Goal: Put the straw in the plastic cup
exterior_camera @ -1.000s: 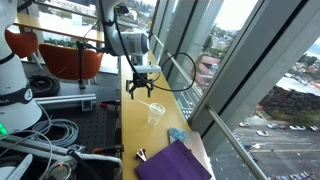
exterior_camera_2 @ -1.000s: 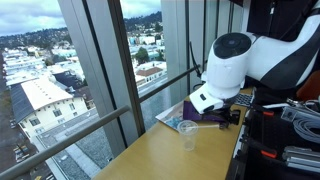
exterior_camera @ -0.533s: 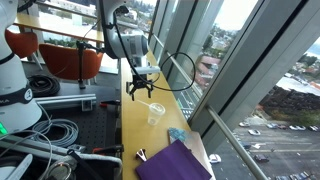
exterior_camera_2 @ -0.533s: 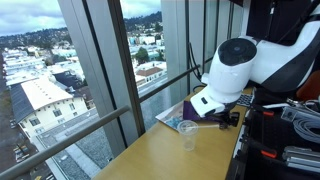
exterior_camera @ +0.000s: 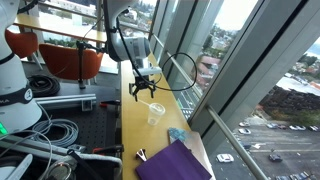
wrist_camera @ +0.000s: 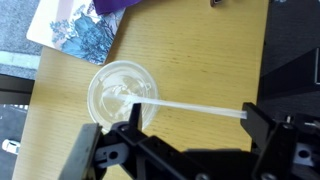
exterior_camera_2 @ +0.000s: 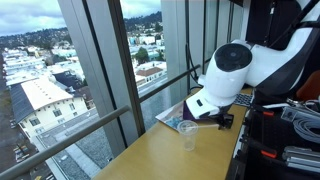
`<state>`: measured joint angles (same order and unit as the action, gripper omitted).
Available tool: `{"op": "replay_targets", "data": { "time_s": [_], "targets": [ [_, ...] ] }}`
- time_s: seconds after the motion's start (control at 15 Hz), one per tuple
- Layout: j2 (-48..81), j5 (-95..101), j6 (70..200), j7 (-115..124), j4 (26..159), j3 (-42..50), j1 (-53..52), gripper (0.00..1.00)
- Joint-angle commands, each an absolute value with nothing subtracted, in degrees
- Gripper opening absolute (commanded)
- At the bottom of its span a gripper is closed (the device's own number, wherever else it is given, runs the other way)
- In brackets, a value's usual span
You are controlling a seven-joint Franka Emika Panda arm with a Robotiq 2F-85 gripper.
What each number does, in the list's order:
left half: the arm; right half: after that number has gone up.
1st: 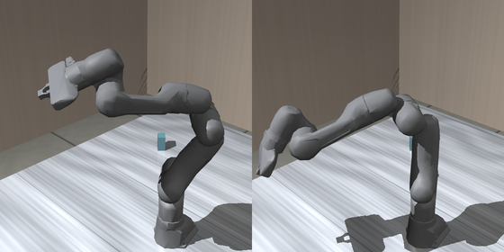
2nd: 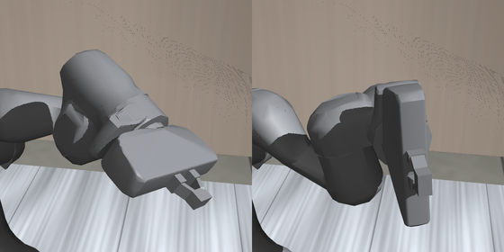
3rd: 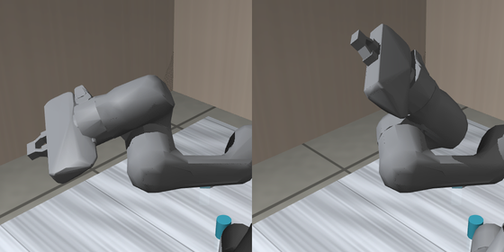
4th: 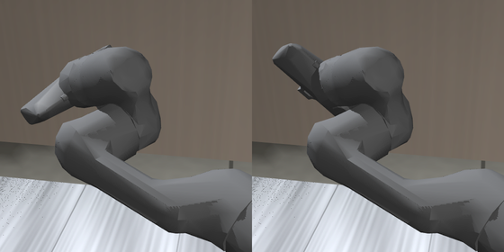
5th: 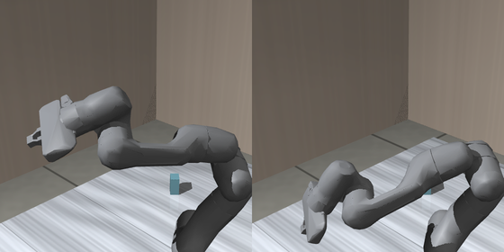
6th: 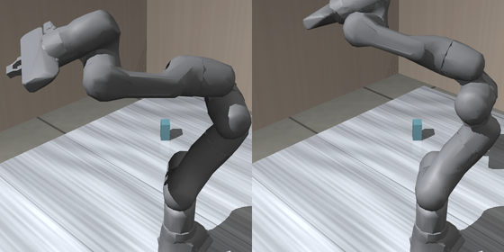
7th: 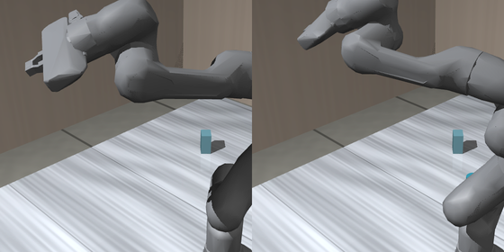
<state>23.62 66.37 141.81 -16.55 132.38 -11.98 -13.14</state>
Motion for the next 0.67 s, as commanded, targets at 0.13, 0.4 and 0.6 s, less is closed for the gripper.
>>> {"op": "replay_targets", "data": {
  "time_s": [0.13, 0.4, 0.6],
  "targets": [
    [24.83, 67.7, 142.48, -15.12, 128.38, -11.57, -12.86, 1.0],
    [24.16, 67.23, 142.29, -15.59, 125.8, -11.1, -12.06, 1.0],
    [23.84, 66.71, 142.4, -15.95, 124.03, -10.6, -11.1, 1.0]
  ]
}}
